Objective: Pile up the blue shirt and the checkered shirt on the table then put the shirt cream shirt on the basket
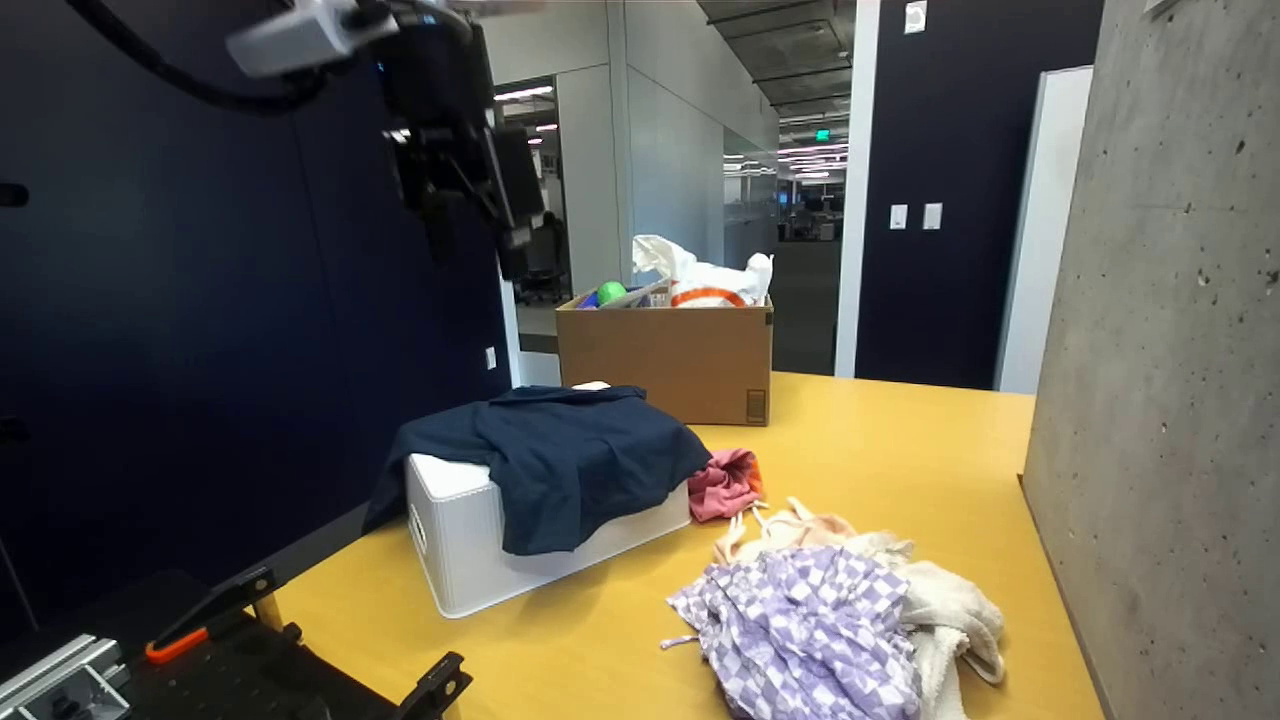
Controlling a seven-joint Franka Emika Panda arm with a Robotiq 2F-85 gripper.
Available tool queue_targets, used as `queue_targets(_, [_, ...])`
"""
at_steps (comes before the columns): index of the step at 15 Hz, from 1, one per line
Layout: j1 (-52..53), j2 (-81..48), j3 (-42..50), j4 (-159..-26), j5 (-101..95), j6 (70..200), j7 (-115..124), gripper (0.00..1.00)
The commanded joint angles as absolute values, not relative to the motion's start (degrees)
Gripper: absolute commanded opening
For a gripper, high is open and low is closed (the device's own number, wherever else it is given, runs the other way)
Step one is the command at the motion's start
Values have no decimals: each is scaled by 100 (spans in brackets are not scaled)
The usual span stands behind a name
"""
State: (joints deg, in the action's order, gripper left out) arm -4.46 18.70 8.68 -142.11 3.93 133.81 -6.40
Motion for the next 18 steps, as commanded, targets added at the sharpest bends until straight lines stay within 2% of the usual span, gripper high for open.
queue_targets(1, [-416,821,1034,-14328,682,14493,-1035,100])
queue_targets(8, [-417,-1022,469,-14133,1319,16754,-1530,100])
queue_targets(14, [-451,-1997,-271,-13444,1504,17397,-1661,100])
queue_targets(18, [-761,-2507,-857,-12806,1227,17356,-1404,100])
